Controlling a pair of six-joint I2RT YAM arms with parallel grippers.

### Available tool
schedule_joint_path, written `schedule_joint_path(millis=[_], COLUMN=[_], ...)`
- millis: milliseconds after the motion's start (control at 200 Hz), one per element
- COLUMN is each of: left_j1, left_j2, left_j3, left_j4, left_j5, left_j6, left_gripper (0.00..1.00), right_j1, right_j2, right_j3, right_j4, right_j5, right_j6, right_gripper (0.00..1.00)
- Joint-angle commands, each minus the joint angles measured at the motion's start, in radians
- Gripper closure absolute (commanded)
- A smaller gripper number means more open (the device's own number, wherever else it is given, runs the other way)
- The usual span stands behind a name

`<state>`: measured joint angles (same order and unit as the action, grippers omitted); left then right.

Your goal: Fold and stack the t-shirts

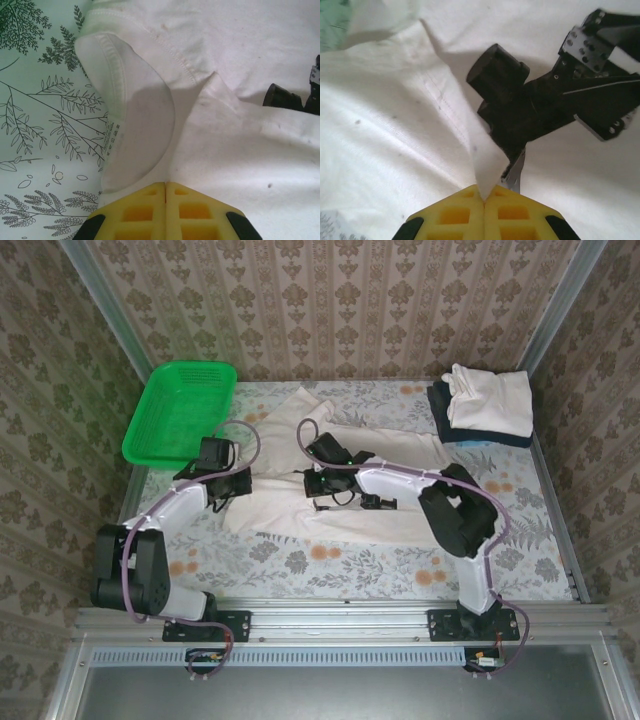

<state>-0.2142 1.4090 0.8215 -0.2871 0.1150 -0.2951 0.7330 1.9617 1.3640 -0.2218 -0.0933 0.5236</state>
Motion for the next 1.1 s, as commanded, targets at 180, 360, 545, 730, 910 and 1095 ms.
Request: schedule_joint_path(millis=[180, 360, 545, 730, 910, 1095], left_j1=[0.010, 0.010, 0.006, -0.008, -0.020, -0.043], left_j2=[0.114, 0.165, 0.150, 0.200, 0.348, 0.372], left_j3=[-0.018, 0.022, 0.121, 0.192, 0.270, 0.297], left_j4=[0.061, 0.012, -0.113, -0.117, -0.134, -0.151], left_j5=[-0.011, -0.009, -0.045, -0.040, 0.020, 0.072], left_j6=[-0.031, -0.023, -0.028, -0.005, 0.030, 0.058], left_gripper=[0.78, 0.76, 0.58, 0.39, 0.41, 0.68], right_j1=[0.025, 0.025, 0.025, 0.021, 0.020, 0.016], right_j2=[0.081, 0.048, -0.037, -0.085, -0.052, -0.038], right_j3=[-0.091, -0.111, -0.124, -0.155, -0.154, -0.172], right_j4=[0.142, 0.109, 0.063, 0.084, 0.092, 0.113], right_j5=[0.135, 0.164, 0.177, 0.193, 0.172, 0.160], right_j6=[-0.019, -0.011, -0.042, -0.046, -0.027, -0.011], right_gripper=[0.90, 0.67, 0.55, 0.54, 0.54, 0.54])
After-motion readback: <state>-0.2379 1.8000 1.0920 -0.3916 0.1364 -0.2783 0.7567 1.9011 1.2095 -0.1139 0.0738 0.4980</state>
